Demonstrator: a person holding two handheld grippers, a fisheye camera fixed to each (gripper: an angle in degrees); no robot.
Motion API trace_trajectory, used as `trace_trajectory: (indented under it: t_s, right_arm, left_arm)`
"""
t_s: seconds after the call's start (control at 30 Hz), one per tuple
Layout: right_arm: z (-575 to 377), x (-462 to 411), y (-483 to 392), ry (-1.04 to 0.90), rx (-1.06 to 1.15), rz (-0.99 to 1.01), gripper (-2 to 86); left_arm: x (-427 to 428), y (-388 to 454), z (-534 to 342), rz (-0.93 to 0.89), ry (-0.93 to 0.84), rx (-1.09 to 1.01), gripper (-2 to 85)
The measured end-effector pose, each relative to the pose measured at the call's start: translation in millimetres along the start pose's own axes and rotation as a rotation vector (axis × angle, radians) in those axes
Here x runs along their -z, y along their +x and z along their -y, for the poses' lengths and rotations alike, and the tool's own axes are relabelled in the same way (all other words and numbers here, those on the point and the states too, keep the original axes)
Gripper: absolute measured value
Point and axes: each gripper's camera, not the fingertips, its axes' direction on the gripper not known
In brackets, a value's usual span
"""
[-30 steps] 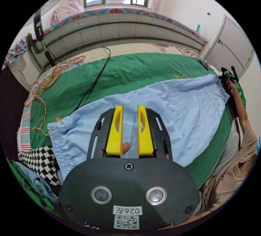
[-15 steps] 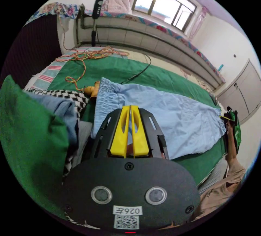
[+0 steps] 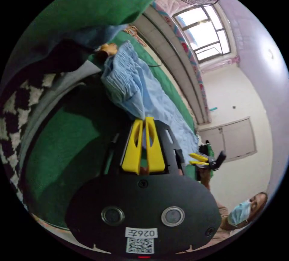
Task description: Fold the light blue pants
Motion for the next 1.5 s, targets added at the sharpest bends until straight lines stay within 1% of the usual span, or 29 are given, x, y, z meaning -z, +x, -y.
trace_trajectory:
  t_s: [0.03, 0.07, 0.1, 0.17, 0.2, 0.23, 0.27, 0.3, 0.37, 0.43, 0.53, 0.6, 0.67, 0.7, 0.8, 0.87, 0.93, 1.0, 1.03, 1.07, 1.13, 1.2, 1.23, 1.27, 1.3, 1.33, 1.4, 1.47, 1.5]
  right_arm:
    - [4.9, -6.2, -8.7, -0.017, 0.027, 0.002, 6.8]
    - [13.2, -20.2, -22.6, -0.069, 0.062, -0.031, 7.2]
    - [18.4, -34.1, -31.6, -0.127, 0.083, -0.122, 3.4]
    - [20.4, -39.7, -31.6, -0.107, 0.027, -0.202, 1.2]
    - [18.7, -34.6, -22.4, -0.047, -0.057, -0.141, 1.4]
    - [17.1, -31.6, -16.1, -0.022, -0.099, -0.08, 1.7]
    - [12.2, -25.4, -4.5, 0.028, -0.174, 0.043, 2.9]
    - [5.5, -17.8, -0.8, 0.094, -0.221, 0.11, 4.5]
    - [-1.6, -6.9, -15.4, 0.169, -0.199, 0.088, 4.5]
    - [-2.4, -1.4, -45.7, 0.225, -0.11, 0.043, 3.7]
    - [9.6, -13.9, -107.4, 0.239, 0.098, -0.023, 4.0]
    - [21.6, -40.9, -151.2, 0.186, 0.243, -0.089, 5.5]
    - [31.1, -67.6, -174.0, 0.111, 0.305, -0.16, 6.3]
    - [36.7, -85.4, -182.7, 0.054, 0.316, -0.23, 6.8]
    - [43.2, -82.7, -180.7, 0.078, 0.26, -0.188, 7.6]
    - [41.4, -74.9, -174.7, 0.11, 0.21, -0.162, 6.2]
    - [37.5, -69.2, -173.8, 0.162, 0.196, -0.182, 4.7]
    - [40.9, -83.1, -178.2, 0.104, 0.224, -0.276, 4.3]
    - [41.9, -88.4, -179.4, 0.089, 0.235, -0.286, 4.2]
    - [42.7, -97.4, -181.7, 0.072, 0.253, -0.306, 3.5]
    - [40.8, -98.0, -183.6, 0.101, 0.274, -0.311, 1.0]
    - [42.2, -94.2, -177.1, 0.089, 0.219, -0.34, -1.0]
    - [41.9, -90.7, -173.7, 0.102, 0.198, -0.325, -1.0]
    - [41.7, -80.2, -162.9, 0.135, 0.138, -0.228, -1.2]
    - [41.9, -68.5, -145.9, 0.159, 0.056, -0.054, -1.1]
    - [41.2, -63.3, -135.4, 0.175, 0.011, 0.048, -1.1]
    - [29.0, -52.9, -88.6, 0.274, -0.165, 0.401, -0.1]
    - [17.4, -55.2, -61.7, 0.308, -0.253, 0.516, 2.2]
    - [11.5, -58.0, -52.8, 0.3, -0.288, 0.512, 5.0]
  left_arm:
    - [6.8, 1.5, 1.2, -0.063, 0.019, -0.009, 0.2]
    - [17.4, 7.1, 3.1, -0.071, 0.036, -0.037, 0.3]
    - [23.7, 10.6, 4.4, -0.056, 0.043, -0.055, 0.4]
    - [53.5, 17.8, 8.6, 0.033, 0.082, -0.089, 2.6]
    - [60.9, 16.6, 8.3, 0.048, 0.102, -0.082, 3.9]
    - [74.5, 12.0, 5.0, 0.05, 0.158, -0.073, 7.9]
    - [84.9, 4.4, -1.6, 0.046, 0.21, -0.044, 13.1]
    - [88.3, 0.8, -5.8, 0.045, 0.224, -0.031, 13.9]
    - [93.9, -13.6, -31.1, 0.051, 0.27, 0.04, 16.3]
    - [93.3, -24.5, -53.1, 0.011, 0.325, 0.121, 17.2]
    - [80.8, -30.8, -78.9, -0.036, 0.292, 0.177, 18.6]
    - [69.5, -30.9, -89.5, -0.056, 0.277, 0.196, 19.4]
    - [53.3, -31.5, -87.4, -0.145, 0.228, 0.198, 19.2]
    - [49.4, -31.1, -85.4, -0.162, 0.21, 0.194, 19.1]
    - [34.1, -22.1, -79.1, -0.149, 0.129, 0.141, 18.9]
    - [31.3, -12.5, -78.8, -0.073, 0.106, 0.092, 20.5]
    - [35.4, -5.7, -79.4, -0.009, 0.144, 0.06, 22.4]
    - [35.4, 1.9, -75.5, 0.061, 0.162, 0.016, 22.3]
    - [29.9, 5.1, -69.8, 0.046, 0.127, -0.017, 18.8]
    - [21.8, 7.3, -63.3, -0.028, 0.051, -0.058, 11.5]
    - [12.5, 8.5, -58.8, -0.136, -0.074, -0.072, 0.4]
    - [18.3, 8.7, -63.1, -0.152, -0.06, -0.073, -0.1]
    - [25.3, 8.0, -65.8, -0.167, -0.047, -0.071, -0.2]
    - [33.1, 6.9, -68.3, -0.195, -0.029, -0.069, -0.1]
    - [36.8, 6.1, -69.7, -0.211, -0.017, -0.065, 0.0]
    - [43.7, 4.2, -73.2, -0.234, 0.012, -0.053, 0.6]
    - [52.3, 1.1, -79.5, -0.244, 0.06, -0.029, 3.4]
    - [63.0, -4.0, -90.9, -0.221, 0.147, 0.025, 13.0]
    - [65.3, -5.3, -94.2, -0.209, 0.171, 0.042, 14.6]
